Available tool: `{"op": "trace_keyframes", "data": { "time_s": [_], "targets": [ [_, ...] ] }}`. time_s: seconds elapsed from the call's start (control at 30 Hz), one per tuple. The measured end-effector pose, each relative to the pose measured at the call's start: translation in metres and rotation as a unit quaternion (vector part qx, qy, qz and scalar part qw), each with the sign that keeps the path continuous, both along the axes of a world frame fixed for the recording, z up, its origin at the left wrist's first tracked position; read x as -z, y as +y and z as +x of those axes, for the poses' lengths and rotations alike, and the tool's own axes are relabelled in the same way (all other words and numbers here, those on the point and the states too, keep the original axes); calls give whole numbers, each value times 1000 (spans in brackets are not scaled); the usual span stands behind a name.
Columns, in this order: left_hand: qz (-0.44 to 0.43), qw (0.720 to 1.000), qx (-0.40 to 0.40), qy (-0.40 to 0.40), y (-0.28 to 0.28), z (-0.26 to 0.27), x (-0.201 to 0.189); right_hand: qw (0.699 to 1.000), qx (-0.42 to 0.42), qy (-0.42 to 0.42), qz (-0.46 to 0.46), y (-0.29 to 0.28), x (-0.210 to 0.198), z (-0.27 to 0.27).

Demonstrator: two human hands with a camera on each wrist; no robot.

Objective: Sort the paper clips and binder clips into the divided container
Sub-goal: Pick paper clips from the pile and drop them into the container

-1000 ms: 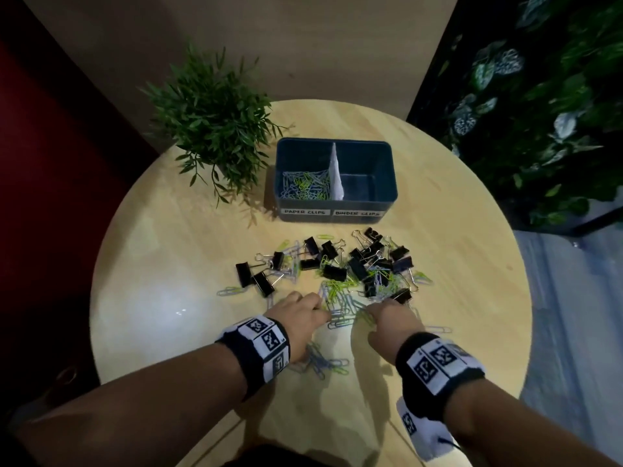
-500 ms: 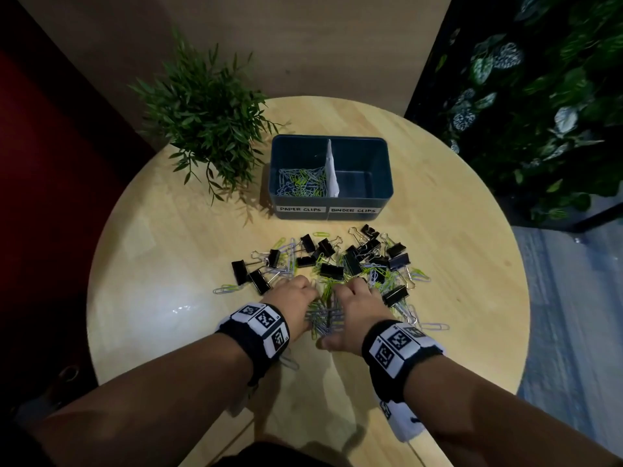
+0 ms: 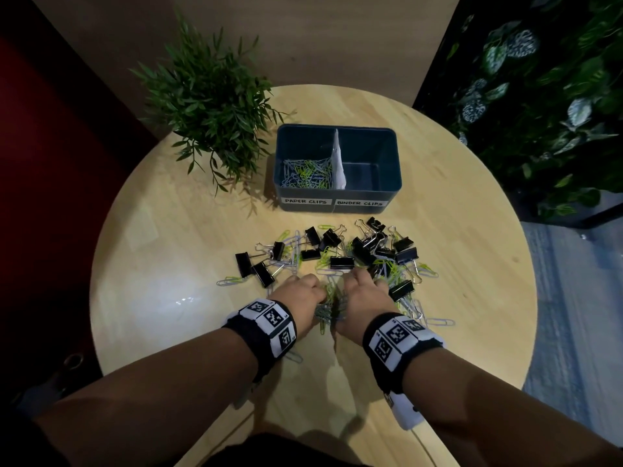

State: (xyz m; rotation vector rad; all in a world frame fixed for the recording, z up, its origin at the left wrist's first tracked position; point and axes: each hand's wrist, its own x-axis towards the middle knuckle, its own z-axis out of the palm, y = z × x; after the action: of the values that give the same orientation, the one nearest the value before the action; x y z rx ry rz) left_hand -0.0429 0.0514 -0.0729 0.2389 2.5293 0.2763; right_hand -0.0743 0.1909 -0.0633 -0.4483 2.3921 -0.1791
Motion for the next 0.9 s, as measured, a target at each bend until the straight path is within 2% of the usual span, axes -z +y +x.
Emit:
{"op": "trace_keyframes", "data": {
  "time_s": [0.07, 0.2, 0.43, 0.57, 0.63, 0.7, 0.77, 0.83, 0.9],
  "targets": [
    [12, 1000, -28, 0, -1, 2, 2, 1000, 2, 6, -5, 1, -1, 0],
    [25, 997, -73, 9, 1, 3, 4, 998, -48, -5, -40, -3, 0, 11],
    [19, 997, -64, -35, 7, 3, -1, 998, -21, -52, -39, -13, -3, 10],
    [40, 994, -91, -48, 4, -2, -4, 998, -10, -43, -41, -17, -2, 4],
    [71, 987, -138, -28, 1, -4, -6, 998, -25, -36, -38, -18, -3, -3],
    [131, 960, -246, 9, -3, -8, -11, 998, -32, -17, -45, -18, -9, -11],
    [192, 920, -340, 37, -6, -15, -22, 997, -19, 13, -72, -16, -19, -21],
    [250, 886, -386, 54, -11, -26, -38, 993, 10, 43, -113, -17, -35, -33],
    [287, 868, -397, 78, -20, -38, -62, 987, 28, 70, -145, -21, -57, -47]
  ]
}}
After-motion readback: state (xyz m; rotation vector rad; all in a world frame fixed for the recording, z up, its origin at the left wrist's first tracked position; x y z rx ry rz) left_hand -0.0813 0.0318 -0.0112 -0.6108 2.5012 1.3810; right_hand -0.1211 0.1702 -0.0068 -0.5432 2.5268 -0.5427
